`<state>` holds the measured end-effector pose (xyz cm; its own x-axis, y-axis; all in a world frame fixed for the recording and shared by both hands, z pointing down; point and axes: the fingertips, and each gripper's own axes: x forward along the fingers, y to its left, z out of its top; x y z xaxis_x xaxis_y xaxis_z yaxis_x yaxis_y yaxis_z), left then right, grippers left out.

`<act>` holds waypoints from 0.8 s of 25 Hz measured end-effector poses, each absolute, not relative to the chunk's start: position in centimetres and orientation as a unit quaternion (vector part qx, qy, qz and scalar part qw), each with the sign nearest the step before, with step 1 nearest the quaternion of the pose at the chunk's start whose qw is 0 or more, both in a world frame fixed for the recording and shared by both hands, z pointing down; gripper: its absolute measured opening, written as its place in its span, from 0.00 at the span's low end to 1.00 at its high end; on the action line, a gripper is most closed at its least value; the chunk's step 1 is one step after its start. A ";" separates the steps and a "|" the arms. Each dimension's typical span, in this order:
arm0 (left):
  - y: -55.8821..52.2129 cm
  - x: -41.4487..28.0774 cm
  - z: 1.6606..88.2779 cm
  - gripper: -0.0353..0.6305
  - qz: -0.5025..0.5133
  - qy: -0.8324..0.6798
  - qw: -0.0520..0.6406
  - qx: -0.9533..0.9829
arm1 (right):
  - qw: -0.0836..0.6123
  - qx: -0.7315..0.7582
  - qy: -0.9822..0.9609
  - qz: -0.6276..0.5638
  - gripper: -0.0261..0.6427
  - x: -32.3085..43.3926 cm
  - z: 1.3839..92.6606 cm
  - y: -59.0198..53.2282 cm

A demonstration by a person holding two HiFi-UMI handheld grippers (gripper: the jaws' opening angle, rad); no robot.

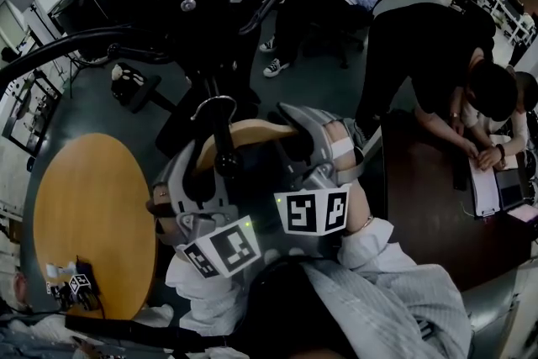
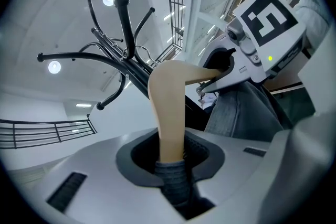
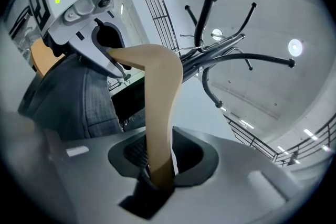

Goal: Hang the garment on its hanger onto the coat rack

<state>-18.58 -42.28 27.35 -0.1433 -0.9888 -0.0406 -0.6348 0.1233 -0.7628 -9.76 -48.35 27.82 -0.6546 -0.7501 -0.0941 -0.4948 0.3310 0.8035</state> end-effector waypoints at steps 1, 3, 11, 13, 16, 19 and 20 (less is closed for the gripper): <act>-42.2 -18.6 27.4 0.18 -0.305 0.691 0.288 -0.589 | 0.149 0.384 -0.805 -0.426 0.17 -9.8 27.9 -48.1; -42.0 -18.7 27.4 0.18 -0.306 0.688 0.287 -0.593 | 0.146 0.369 -0.817 -0.419 0.17 -9.8 28.0 -47.5; -40.9 -17.7 27.6 0.23 -0.306 0.674 0.293 -0.605 | 0.141 0.310 -0.837 -0.429 0.26 -8.8 28.1 -45.0; -40.7 -17.4 27.7 0.29 -0.307 0.668 0.289 -0.613 | 0.144 0.298 -0.838 -0.433 0.28 -8.5 28.2 -44.6; -40.2 -17.0 27.7 0.32 -0.310 0.663 0.287 -0.618 | 0.150 0.289 -0.841 -0.433 0.30 -8.1 28.3 -44.0; -39.3 -16.7 27.5 0.33 -0.303 0.662 0.287 -0.623 | 0.151 0.272 -0.856 -0.412 0.32 -7.7 28.8 -43.1; -39.0 -16.6 27.4 0.33 -0.299 0.663 0.288 -0.623 | 0.150 0.266 -0.862 -0.404 0.33 -7.6 28.9 -42.8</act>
